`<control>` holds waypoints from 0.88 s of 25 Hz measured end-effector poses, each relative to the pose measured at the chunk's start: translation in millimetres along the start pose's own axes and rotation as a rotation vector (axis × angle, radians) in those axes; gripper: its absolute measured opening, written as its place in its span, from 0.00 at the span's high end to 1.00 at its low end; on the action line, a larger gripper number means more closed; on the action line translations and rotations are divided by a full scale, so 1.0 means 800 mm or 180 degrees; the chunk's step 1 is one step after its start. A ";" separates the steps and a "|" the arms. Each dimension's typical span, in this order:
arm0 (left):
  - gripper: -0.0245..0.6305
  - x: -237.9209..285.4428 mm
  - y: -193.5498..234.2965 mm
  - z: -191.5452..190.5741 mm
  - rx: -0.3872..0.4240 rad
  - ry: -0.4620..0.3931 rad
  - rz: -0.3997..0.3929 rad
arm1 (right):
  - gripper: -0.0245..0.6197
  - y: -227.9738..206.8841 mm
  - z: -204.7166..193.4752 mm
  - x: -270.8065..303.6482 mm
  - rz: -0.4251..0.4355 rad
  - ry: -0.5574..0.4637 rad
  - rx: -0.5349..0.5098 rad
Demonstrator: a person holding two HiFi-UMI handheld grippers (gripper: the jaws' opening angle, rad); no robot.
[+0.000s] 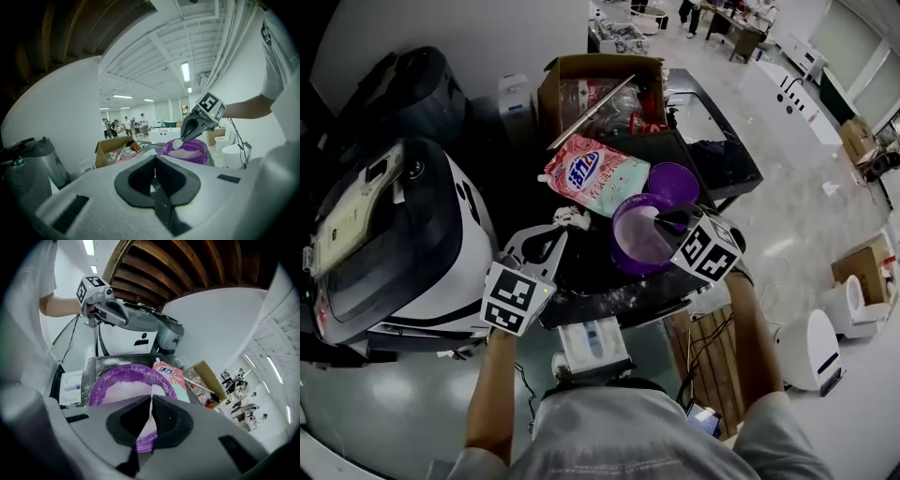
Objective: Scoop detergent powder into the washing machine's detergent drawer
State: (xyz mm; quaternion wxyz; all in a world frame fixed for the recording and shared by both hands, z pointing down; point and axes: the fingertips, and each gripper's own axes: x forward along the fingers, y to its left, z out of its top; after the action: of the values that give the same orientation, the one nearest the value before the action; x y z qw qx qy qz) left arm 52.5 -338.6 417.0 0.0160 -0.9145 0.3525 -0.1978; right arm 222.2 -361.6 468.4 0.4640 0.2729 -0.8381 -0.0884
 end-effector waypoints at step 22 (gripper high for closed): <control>0.95 0.013 0.040 -0.020 -0.0150 0.0069 0.0088 | 0.94 0.008 -0.017 0.068 0.0410 0.0724 -0.1023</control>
State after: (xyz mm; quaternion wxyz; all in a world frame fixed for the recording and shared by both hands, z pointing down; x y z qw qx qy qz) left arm 33.1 -367.8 429.9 -0.0065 -0.9075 0.3697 -0.1990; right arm 208.1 -383.9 518.5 0.5979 0.1495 -0.7712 -0.1597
